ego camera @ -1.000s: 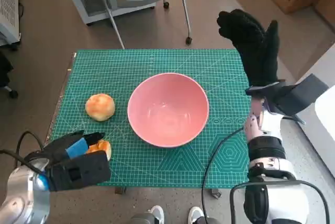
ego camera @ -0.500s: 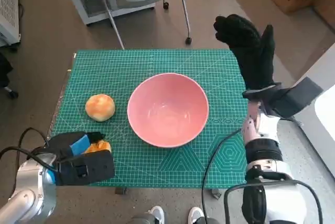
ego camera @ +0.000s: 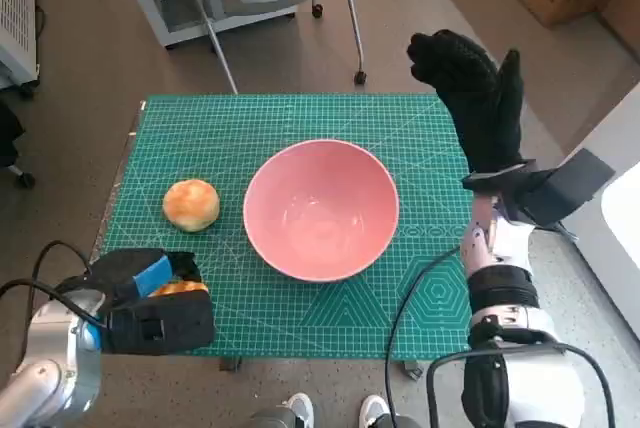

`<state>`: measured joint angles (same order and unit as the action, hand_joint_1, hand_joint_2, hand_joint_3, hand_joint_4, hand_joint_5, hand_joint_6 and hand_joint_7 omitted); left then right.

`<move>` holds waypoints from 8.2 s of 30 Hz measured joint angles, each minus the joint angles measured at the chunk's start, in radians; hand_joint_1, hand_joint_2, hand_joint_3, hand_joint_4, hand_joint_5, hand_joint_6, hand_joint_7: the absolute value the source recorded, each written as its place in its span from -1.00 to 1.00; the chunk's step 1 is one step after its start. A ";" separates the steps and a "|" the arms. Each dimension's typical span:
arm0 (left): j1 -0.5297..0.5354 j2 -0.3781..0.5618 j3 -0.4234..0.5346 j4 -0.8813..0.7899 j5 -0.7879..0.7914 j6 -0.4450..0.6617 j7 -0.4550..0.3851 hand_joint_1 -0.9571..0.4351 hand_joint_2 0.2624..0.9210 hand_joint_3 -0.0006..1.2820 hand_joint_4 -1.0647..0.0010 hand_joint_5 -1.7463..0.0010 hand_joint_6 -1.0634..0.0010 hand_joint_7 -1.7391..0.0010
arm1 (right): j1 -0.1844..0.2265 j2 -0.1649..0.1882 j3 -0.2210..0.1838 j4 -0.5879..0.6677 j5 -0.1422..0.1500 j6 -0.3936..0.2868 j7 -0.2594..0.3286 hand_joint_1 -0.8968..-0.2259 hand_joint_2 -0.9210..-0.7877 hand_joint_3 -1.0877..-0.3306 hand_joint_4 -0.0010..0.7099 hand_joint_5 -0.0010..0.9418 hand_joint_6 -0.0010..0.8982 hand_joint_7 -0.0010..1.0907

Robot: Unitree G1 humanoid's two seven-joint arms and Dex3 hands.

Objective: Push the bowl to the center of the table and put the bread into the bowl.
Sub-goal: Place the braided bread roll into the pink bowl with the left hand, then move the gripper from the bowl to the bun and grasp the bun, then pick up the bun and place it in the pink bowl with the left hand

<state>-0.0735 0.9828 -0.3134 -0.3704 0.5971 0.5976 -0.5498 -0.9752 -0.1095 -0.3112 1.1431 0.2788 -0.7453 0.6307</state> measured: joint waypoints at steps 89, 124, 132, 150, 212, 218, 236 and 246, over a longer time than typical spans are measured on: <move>-0.697 -0.617 -0.131 0.414 0.112 -0.316 -0.074 0.35 0.65 -0.96 0.80 0.89 0.40 0.90 | 0.050 -0.026 0.011 -0.011 0.020 -0.045 0.004 -0.33 -1.00 0.00 -0.52 -1.00 -0.29 -1.00; -0.390 -0.327 0.189 -0.124 0.157 -0.369 -0.088 0.53 0.33 -0.99 0.94 0.99 0.39 0.98 | 0.042 -0.033 0.012 -0.004 0.029 -0.013 0.020 -0.32 -1.00 0.02 -0.52 -0.99 -0.29 -0.99; -0.305 -0.269 0.311 -0.165 0.133 -0.315 -0.137 0.74 0.38 -0.98 0.94 1.00 0.45 1.00 | 0.039 -0.035 0.008 -0.004 0.030 0.001 0.020 -0.36 -1.00 0.06 -0.51 -0.99 -0.26 -0.98; -0.238 -0.253 0.314 -0.068 0.130 -0.225 -0.152 0.78 0.48 -0.96 0.98 1.00 0.53 1.00 | 0.025 -0.035 0.002 0.001 0.030 0.006 0.022 -0.36 -1.00 0.07 -0.48 -0.99 -0.23 -0.98; -0.753 -0.405 -0.128 1.132 0.150 -0.361 0.017 0.89 0.93 -0.81 -0.22 -0.42 -0.15 0.94 | 0.052 -0.048 -0.004 -0.058 0.034 0.011 0.020 -0.25 -1.00 0.05 -0.48 -1.00 -0.23 -1.00; -0.775 -0.410 -0.151 1.180 0.152 -0.368 0.035 0.91 0.92 -0.84 -0.32 -0.39 -0.42 0.86 | 0.052 -0.047 -0.005 -0.059 0.035 0.011 0.020 -0.24 -1.00 0.04 -0.48 -1.00 -0.24 -1.00; -0.797 -0.404 -0.185 1.217 0.148 -0.393 0.087 0.38 1.00 -0.85 -0.08 -0.59 -0.33 -0.12 | 0.055 -0.045 -0.003 -0.064 0.032 0.000 0.019 -0.24 -1.00 0.03 -0.50 -1.00 -0.24 -1.00; -0.721 -0.341 -0.126 0.991 0.131 -0.340 0.032 0.38 1.00 -0.85 -0.08 -0.65 -0.34 -0.05 | 0.056 -0.045 -0.003 -0.062 0.032 0.000 0.017 -0.27 -1.00 0.03 -0.51 -1.00 -0.24 -1.00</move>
<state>-0.7948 0.6420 -0.4394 0.6201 0.7286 0.2579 -0.5178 -0.9195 -0.1545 -0.3145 1.0814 0.3109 -0.7456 0.6474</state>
